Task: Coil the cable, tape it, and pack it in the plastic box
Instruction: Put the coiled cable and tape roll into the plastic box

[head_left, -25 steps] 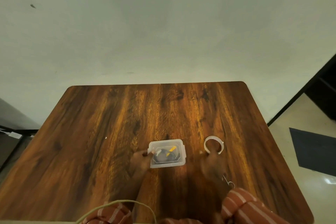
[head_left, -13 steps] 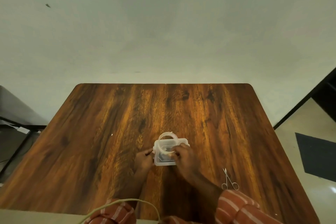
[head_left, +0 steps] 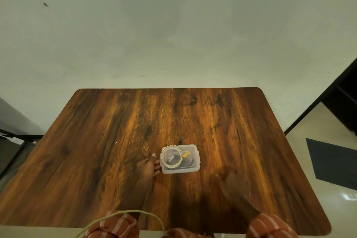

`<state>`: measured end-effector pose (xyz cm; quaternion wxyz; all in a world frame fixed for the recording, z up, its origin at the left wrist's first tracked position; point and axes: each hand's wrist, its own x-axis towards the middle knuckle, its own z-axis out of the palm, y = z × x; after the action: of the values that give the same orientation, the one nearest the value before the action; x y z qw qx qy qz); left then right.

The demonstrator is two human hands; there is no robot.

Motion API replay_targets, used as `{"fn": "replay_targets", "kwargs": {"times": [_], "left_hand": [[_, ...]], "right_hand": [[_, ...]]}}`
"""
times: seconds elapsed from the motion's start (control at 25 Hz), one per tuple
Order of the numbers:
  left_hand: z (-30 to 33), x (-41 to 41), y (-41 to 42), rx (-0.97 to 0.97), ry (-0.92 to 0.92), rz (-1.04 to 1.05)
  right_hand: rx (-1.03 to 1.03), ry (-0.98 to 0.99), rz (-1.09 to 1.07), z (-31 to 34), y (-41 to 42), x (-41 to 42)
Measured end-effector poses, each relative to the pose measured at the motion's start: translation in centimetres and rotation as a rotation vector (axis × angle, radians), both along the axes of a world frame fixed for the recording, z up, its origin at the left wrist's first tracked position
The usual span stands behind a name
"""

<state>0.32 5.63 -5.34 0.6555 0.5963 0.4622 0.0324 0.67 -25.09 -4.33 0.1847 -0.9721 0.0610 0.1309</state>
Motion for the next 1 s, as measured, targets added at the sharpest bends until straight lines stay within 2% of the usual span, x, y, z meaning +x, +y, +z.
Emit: {"fn": "replay_targets", "kwargs": {"times": [0.08, 0.28, 0.44, 0.64, 0.72, 0.84, 1.0], "left_hand": [[0.3, 0.1, 0.1, 0.004, -0.011, -0.017], [0.0, 0.4, 0.2, 0.040, 0.014, -0.069], [-0.1, 0.4, 0.2, 0.071, 0.025, -0.080], [0.7, -0.1, 0.0, 0.143, 0.003, -0.178], [0.8, -0.3, 0.0, 0.178, -0.004, -0.210], [1.1, -0.3, 0.1, 0.194, 0.015, -0.239], [1.3, -0.4, -0.1, 0.217, 0.040, -0.263]], "right_hand": [[-0.066, 0.163, -0.020, -0.4, -2.0, -0.4], [-0.131, 0.173, 0.103, -0.6, -2.5, -0.2], [0.027, 0.210, 0.002, 0.0, -3.7, 1.1], [0.589, 0.165, -0.148, 4.4, 0.7, 4.0], [0.704, 0.205, -0.134, 5.6, 4.0, 6.1], [0.707, 0.211, -0.020, 6.3, 8.3, 7.7], [0.609, 0.135, -0.022, 4.0, 10.8, 7.7]]}}
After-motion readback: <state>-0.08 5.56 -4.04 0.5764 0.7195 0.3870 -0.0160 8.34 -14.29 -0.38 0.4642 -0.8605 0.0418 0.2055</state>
